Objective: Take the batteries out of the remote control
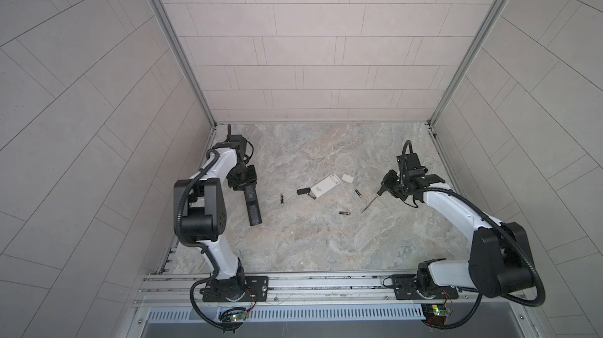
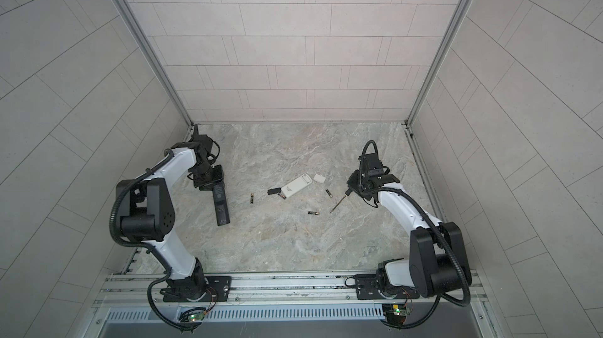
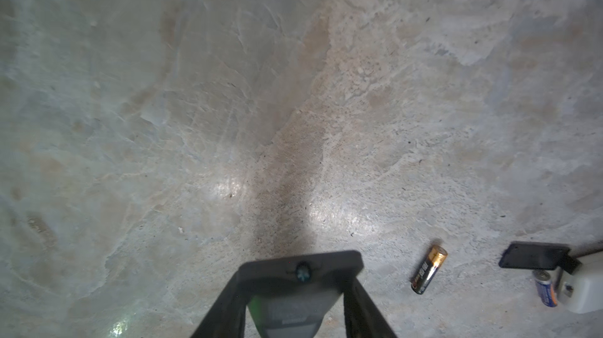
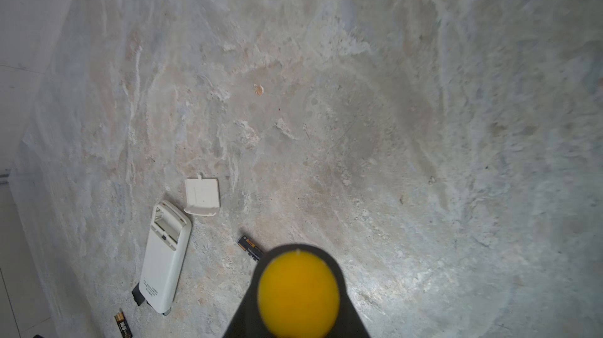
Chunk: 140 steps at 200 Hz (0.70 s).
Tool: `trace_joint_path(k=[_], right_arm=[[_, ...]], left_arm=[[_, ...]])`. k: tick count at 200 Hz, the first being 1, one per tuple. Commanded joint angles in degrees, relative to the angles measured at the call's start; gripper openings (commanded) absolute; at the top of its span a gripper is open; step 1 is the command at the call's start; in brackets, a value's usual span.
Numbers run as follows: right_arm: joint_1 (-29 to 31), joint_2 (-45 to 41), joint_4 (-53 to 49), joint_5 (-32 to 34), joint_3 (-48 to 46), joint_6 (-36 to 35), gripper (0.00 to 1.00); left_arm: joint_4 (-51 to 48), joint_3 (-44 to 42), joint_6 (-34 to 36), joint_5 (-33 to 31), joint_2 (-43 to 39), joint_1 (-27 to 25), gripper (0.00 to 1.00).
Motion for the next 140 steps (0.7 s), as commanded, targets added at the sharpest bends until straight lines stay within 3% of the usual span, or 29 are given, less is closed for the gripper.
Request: trace_joint_path(k=[1,53,106,140], right_arm=[[0.0,2.2,-0.9,-2.4,0.8,0.9,0.0],[0.0,7.2,-1.0,1.0,1.2,1.4,0.0],[0.0,12.7,0.5,3.1,2.0,2.7,0.18],[0.0,12.7,0.6,5.2,2.3,3.6,0.4]], left_arm=[[-0.2,0.0,1.5,2.1,2.7,0.0,0.27],[1.9,2.1,0.5,5.0,7.7,-0.3,0.35],[7.4,-0.9,-1.5,9.0,6.0,-0.5,0.7],[8.3,-1.4,-1.3,9.3,4.5,-1.1,0.75]])
